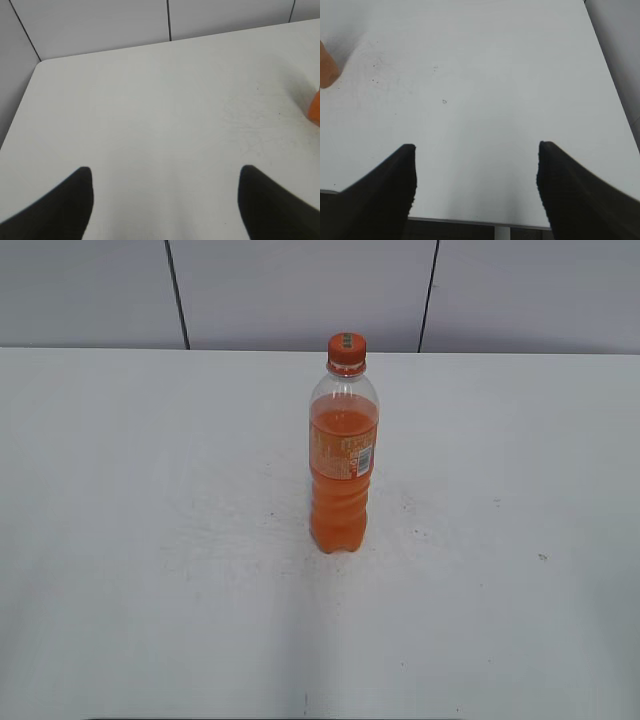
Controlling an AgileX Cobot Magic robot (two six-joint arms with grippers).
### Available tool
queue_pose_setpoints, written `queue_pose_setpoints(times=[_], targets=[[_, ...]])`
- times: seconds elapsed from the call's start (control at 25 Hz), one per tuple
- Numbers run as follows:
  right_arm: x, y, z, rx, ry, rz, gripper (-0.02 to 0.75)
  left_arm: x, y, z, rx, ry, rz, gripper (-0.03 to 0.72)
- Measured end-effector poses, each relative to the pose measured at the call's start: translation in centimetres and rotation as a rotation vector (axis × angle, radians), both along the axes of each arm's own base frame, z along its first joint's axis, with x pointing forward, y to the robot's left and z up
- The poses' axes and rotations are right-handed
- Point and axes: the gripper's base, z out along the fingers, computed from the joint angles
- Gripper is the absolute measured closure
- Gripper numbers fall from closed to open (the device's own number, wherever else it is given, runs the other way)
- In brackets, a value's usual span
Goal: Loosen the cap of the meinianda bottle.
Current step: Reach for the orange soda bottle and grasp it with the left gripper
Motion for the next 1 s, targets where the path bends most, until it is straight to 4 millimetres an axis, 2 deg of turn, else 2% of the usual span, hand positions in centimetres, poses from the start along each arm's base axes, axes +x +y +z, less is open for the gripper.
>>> queue_pose_setpoints(times=[1.0], targets=[[0.00, 0.00, 0.00, 0.000, 0.000, 0.000, 0.174, 0.00, 0.00, 0.00, 0.000, 0.000, 0.000, 0.148]])
